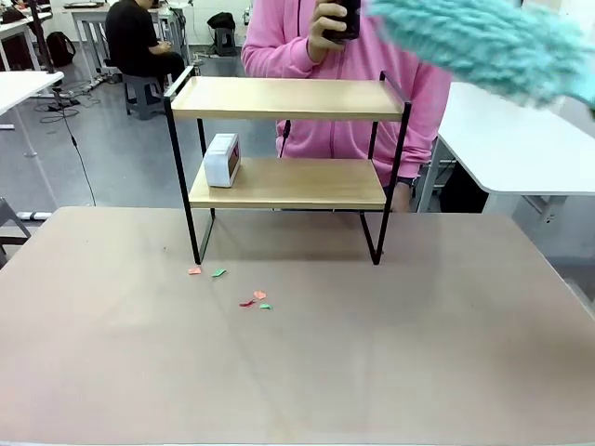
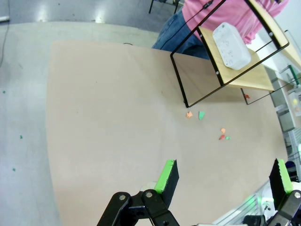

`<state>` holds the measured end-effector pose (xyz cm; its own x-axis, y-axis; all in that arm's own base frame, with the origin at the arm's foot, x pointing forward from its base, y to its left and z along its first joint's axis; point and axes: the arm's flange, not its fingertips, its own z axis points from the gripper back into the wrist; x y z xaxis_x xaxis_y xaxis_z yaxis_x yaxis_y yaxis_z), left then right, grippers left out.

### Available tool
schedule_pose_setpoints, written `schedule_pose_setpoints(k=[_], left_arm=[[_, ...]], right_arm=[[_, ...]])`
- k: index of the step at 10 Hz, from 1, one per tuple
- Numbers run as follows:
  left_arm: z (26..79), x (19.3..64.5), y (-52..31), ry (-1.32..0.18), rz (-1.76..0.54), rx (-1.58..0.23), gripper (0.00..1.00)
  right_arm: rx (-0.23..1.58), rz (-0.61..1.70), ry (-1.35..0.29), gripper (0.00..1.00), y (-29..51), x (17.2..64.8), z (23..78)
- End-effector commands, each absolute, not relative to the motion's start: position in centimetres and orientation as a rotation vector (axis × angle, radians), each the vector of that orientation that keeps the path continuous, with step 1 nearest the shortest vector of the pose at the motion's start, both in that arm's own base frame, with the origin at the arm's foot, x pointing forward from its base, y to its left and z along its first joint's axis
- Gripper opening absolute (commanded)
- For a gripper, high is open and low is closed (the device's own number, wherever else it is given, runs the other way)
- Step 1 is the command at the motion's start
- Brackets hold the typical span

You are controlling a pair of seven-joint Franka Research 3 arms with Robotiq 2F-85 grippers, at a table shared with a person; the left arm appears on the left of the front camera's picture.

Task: Clean the shelf.
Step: Clean the remaining tier of the Shelf with the Duster once objects are removed.

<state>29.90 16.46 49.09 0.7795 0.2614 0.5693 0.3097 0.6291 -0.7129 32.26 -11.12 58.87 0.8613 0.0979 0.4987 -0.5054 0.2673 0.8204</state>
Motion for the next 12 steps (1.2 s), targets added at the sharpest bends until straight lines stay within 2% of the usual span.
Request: schedule_pose_setpoints(k=[1,2,4,5,6,12], left_arm=[[49.0,30.0,16.3,-0.728,-0.044,-0.922,1.00],[49.0,30.0,16.3,-0.728,-0.044,-0.922,1.00],[49.0,30.0,16.3,-0.728,-0.044,-0.922,1.00],[49.0,30.0,16.3,-0.728,-0.044,-0.922,1.00],[49.0,30.0,16.3,-0.728,-0.044,-0.922,1.00],[49.0,30.0,16.3,-0.728,-0.044,-0.922,1.00]], right_arm=[[1.334,-0.078,-0.550,0.12,-13.0,30.1,53.9],[1.359,-0.147,-0.523,0.12,-13.2,29.3,51.4],[1.218,-0.358,-0.356,0.12,-11.7,30.3,47.7],[0.996,-0.481,-0.152,0.12,-9.9,32.2,46.6],[1.220,-0.257,-0.398,0.12,-15.9,28.9,46.2],[1.220,-0.257,-0.398,0.12,-15.9,28.9,46.2]])
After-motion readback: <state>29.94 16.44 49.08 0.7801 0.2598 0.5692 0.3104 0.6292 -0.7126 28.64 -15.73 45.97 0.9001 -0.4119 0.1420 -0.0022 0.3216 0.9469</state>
